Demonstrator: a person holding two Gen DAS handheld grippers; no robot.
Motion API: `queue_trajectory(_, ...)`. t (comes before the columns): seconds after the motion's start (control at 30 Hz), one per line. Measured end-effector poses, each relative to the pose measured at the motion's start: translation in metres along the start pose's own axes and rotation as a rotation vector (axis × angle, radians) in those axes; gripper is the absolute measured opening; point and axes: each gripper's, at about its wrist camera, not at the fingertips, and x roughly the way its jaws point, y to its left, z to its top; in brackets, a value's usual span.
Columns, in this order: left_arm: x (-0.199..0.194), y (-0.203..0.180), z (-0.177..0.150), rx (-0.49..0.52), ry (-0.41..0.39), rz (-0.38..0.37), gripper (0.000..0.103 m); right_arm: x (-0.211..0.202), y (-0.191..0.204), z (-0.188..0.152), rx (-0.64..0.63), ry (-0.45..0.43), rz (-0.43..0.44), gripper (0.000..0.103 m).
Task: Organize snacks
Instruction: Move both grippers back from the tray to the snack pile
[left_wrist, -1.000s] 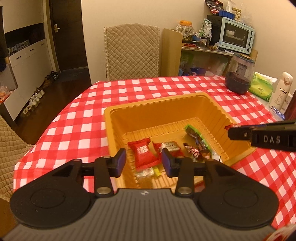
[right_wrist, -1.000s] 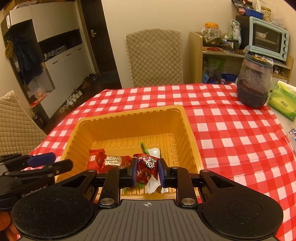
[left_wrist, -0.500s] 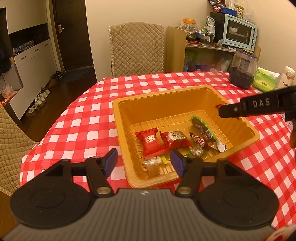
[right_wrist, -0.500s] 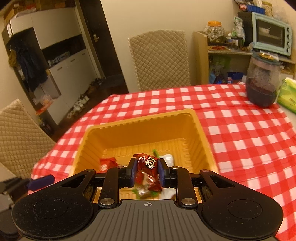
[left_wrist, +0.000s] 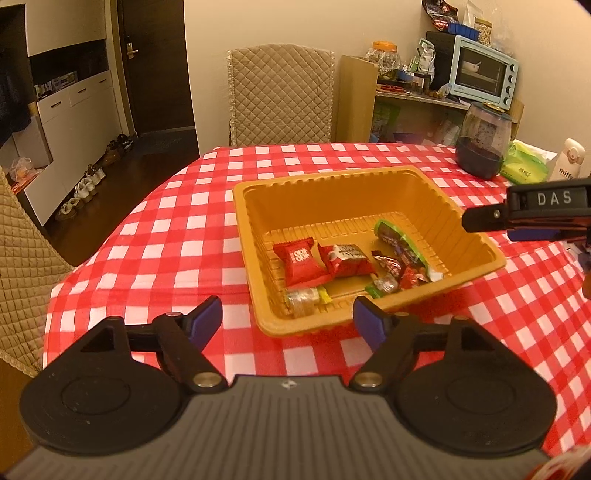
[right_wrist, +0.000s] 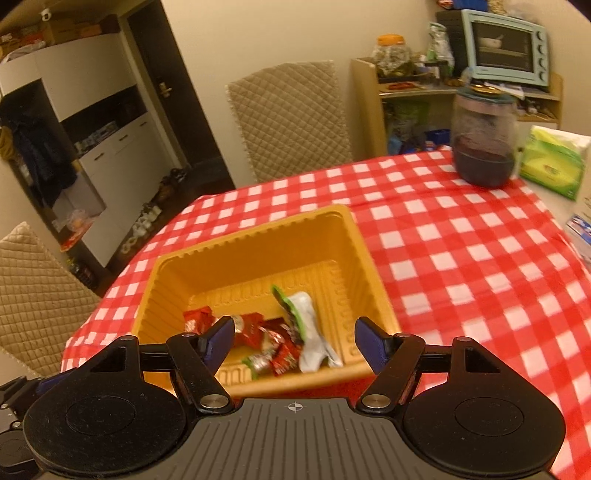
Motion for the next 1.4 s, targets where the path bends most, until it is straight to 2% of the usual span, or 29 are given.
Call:
queue_trajectory(0.2, -0.027, -0.007, -0.012, -0.006, -0.005, -0.004, 0.081, -0.033, 0.0, -0.019, -0.043, -0.014, -0.032, 0.072)
queue_trajectory(0.5, -0.072, -0.014, -0.035, -0.035, -0.013, -0.013, 0.088, -0.082, -0.004, -0.061, -0.021, 0.007, -0.065, 0.072)
queue_trajectory(0.77, -0.108, -0.022, -0.06, -0.038, -0.005, -0.021, 0.089, -0.117, 0.008, -0.101, -0.078, 0.025, -0.111, 0.072)
queue_trajectory(1.13, -0.131, -0.019, -0.085, -0.046, 0.019, -0.009, 0.091, -0.133, 0.013, -0.133, -0.125, 0.067, -0.125, 0.072)
queue_trajectory(1.4, -0.13, -0.017, -0.092, -0.05, 0.035, -0.011, 0.092, -0.13, 0.01, -0.138, -0.121, 0.085, -0.128, 0.072)
